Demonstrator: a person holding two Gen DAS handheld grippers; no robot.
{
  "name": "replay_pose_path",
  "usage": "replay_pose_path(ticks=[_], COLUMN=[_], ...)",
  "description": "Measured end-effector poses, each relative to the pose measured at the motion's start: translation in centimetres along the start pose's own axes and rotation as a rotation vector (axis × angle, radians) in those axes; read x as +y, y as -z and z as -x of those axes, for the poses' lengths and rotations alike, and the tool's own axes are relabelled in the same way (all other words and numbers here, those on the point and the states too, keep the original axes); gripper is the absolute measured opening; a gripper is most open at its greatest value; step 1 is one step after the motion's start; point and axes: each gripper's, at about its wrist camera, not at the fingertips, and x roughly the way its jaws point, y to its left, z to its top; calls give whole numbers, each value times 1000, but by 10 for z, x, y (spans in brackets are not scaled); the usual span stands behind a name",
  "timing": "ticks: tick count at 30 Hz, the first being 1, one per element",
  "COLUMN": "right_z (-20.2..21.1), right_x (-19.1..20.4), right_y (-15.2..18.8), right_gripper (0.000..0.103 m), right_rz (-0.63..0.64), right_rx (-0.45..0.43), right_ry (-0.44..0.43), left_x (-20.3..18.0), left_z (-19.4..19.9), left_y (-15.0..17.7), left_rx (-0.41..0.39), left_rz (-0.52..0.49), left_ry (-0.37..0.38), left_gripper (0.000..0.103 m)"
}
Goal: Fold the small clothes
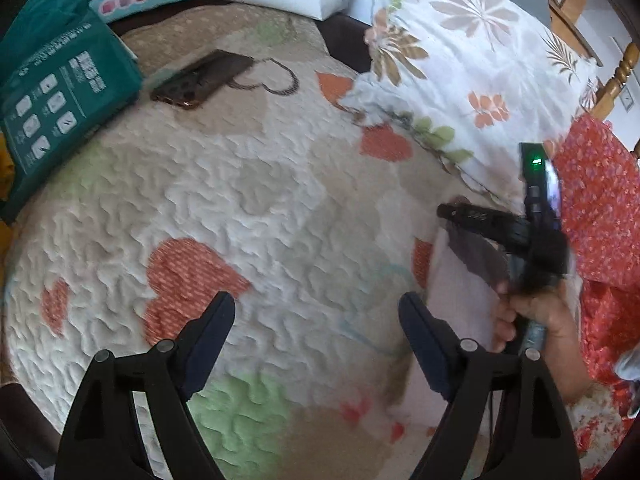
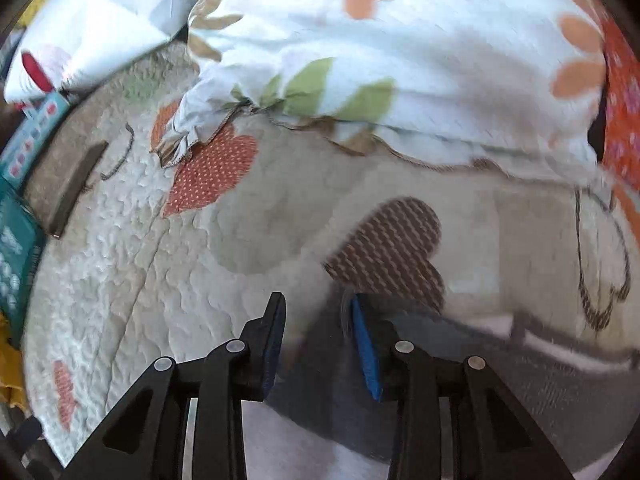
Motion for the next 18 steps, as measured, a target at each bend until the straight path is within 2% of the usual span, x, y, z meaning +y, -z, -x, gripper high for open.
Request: replay_pose_path(ticks=[4, 7, 11, 13, 18], right_z=[42, 73, 123, 146, 197], right_x=[-3, -24, -90, -124, -196], right_y=[16, 43, 98, 126, 203], right_gripper=[39, 42, 43, 46, 50], right_rz=[-28, -48, -159, -217, -345], right_rx=[-36, -40, -48, -54, -77], right_ry=[-71, -49, -12, 6, 35], left_x=[4, -3, -19, -30, -55], left_z=[5, -1, -20, -38, -70], left_y=[0, 5, 18, 30, 58], left_rx=[4, 22, 82, 141, 215], left_rz=[-7, -24, -41, -48, -121], left_ry=[8, 29, 98, 133, 159], left_gripper=[83, 83, 83, 83, 83])
